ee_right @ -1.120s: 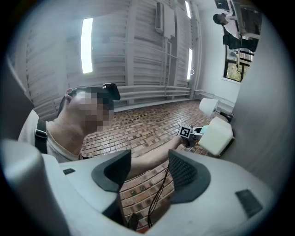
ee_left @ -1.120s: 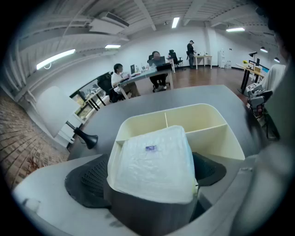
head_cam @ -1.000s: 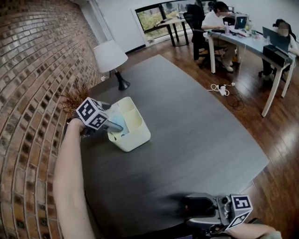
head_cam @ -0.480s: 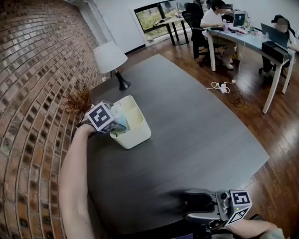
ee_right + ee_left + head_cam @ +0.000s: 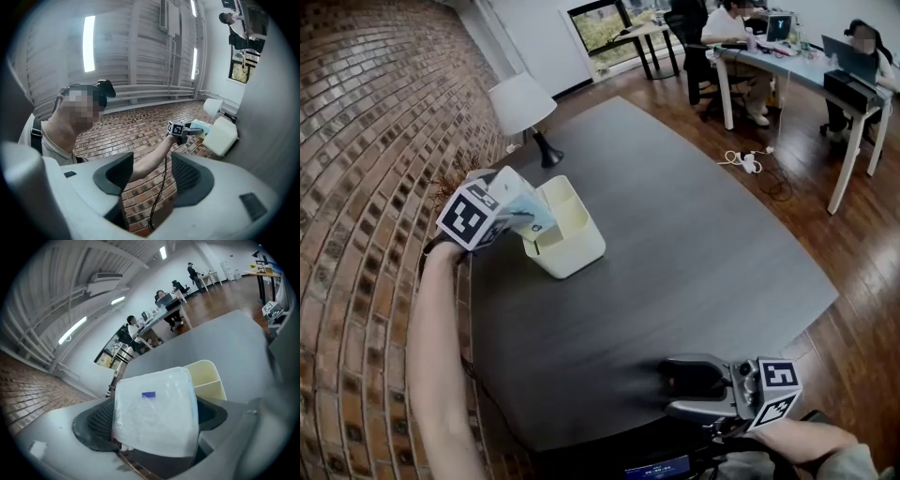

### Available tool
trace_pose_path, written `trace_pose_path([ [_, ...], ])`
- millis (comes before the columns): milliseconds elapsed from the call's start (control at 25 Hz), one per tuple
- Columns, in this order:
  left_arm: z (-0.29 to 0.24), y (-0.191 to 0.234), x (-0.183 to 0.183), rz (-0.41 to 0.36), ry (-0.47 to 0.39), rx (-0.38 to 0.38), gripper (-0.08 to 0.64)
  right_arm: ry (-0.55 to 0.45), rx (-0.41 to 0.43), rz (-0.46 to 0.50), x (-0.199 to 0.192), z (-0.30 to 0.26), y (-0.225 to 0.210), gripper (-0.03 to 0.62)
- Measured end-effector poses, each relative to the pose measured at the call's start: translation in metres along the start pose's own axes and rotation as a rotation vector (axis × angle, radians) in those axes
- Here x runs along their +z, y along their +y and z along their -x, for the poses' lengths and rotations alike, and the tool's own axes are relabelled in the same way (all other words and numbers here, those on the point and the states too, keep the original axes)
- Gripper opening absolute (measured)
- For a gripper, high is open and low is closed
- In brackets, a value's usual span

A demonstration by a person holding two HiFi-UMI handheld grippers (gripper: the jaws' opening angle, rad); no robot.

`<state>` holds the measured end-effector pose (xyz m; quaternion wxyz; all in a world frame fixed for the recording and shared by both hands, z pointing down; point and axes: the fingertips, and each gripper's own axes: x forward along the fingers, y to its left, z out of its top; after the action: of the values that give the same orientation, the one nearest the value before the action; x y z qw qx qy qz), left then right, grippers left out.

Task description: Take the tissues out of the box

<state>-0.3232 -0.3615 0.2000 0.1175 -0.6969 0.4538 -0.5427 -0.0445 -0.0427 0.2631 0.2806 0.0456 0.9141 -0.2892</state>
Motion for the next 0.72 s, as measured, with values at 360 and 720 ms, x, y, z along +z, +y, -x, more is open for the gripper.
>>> trace_pose_path([
  [360, 0.124, -0.041, 0.012, 0.479, -0.593, -0.007, 0.505, 0.027, -0.007, 0.016, -0.004, 0.002, -0.001, 0.252],
  [720, 0.176, -0.159, -0.015, 0.899, -0.932, -0.192, 0.497, 0.042, -0.016, 0.031, -0.019, 0.001, 0.004, 0.252],
])
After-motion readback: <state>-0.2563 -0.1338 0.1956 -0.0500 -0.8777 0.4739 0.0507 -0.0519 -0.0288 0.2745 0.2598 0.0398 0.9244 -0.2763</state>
